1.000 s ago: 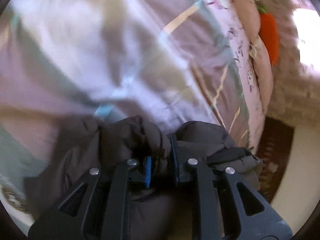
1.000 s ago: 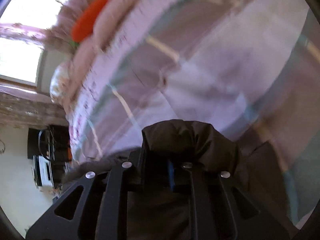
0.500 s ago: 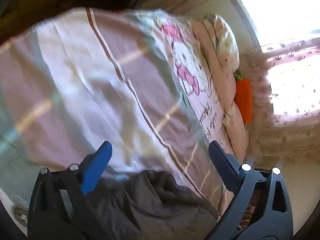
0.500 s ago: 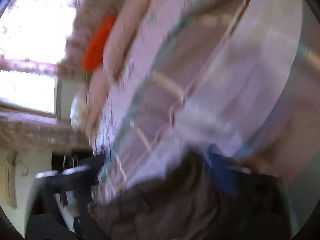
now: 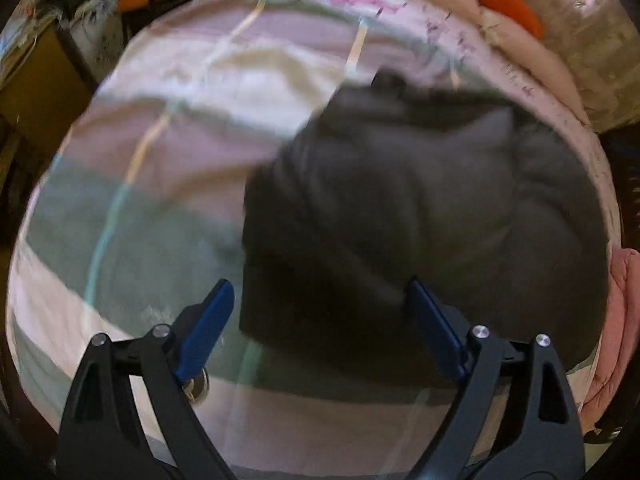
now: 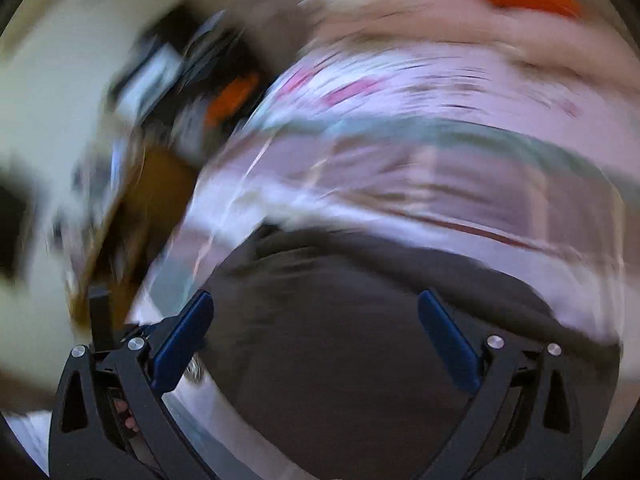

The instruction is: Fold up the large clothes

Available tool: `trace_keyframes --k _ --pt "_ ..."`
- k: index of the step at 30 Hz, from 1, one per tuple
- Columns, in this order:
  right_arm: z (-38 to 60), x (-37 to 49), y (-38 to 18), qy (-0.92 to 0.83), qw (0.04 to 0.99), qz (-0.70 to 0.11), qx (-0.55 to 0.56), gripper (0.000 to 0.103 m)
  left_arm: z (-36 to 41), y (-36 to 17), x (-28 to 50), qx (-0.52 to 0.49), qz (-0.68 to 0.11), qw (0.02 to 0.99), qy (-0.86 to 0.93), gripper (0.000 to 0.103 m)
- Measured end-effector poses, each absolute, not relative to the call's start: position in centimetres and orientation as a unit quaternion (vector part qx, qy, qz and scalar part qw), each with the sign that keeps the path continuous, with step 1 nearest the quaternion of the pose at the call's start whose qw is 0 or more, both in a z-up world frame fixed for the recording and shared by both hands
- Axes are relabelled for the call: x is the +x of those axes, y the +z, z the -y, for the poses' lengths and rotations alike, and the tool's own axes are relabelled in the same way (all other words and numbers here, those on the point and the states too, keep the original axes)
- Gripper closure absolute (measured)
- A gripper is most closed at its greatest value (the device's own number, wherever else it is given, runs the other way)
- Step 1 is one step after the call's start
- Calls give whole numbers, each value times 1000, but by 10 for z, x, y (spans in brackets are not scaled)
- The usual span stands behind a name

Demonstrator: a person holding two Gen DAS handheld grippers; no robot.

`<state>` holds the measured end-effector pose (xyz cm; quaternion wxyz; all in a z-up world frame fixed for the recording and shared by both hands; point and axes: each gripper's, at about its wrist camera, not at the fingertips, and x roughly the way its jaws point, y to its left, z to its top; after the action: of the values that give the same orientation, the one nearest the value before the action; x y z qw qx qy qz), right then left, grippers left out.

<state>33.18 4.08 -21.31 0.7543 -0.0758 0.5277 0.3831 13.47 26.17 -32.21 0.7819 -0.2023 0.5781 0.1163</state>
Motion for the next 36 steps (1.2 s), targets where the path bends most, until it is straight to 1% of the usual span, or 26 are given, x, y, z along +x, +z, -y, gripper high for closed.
trace_keyframes --k 2,3,6,8,9,11,13,15,16,18,21,24,27,29,31,33,36 --pt "-104 324 -222 393 753 -499 -174 1 -271 -336 125 -254 -575 770 110 13" --pt "-121 327 -229 400 741 -505 -189 1 -275 -340 122 -269 -573 767 106 13" --pt "-175 355 -262 396 695 -564 -204 2 -283 -348 123 -274 -578 763 96 12" --pt "-194 370 -283 383 675 -603 -186 14 -287 -354 125 -280 -581 759 87 11" --pt "-200 374 -293 373 665 -622 -178 16 -288 -358 126 -285 -583 756 82 11" --pt "-214 377 -321 348 640 -658 -189 18 -288 -365 125 -293 -588 750 76 11" --pt "-222 373 -336 336 628 -674 -196 20 -290 -368 121 -306 -588 746 74 11" --pt "-224 372 -345 335 623 -684 -176 64 -291 -371 116 -316 -586 742 73 11" --pt "-228 372 -350 336 614 -694 -168 95 -291 -372 113 -317 -586 742 74 11" --pt "-241 368 -350 347 618 -678 -196 96 -292 -376 110 -311 -588 743 80 11" --pt "-242 387 -340 317 654 -670 -152 96 -284 -376 105 -290 -586 751 89 11" --pt "-250 398 -329 302 689 -638 -164 97 -278 -379 102 -276 -590 753 95 11" --pt "-249 409 -328 291 707 -625 -159 98 -272 -382 101 -263 -594 754 96 11" --pt "-243 416 -328 288 716 -621 -134 99 -271 -383 100 -265 -594 754 96 11" --pt "-235 416 -314 313 727 -605 -86 98 -270 -382 100 -260 -594 755 96 11" --pt "-228 403 -294 353 721 -592 -71 98 -264 -381 105 -256 -595 756 97 11" --pt "-215 371 -275 392 692 -601 -80 98 -259 -381 109 -258 -596 754 97 10"
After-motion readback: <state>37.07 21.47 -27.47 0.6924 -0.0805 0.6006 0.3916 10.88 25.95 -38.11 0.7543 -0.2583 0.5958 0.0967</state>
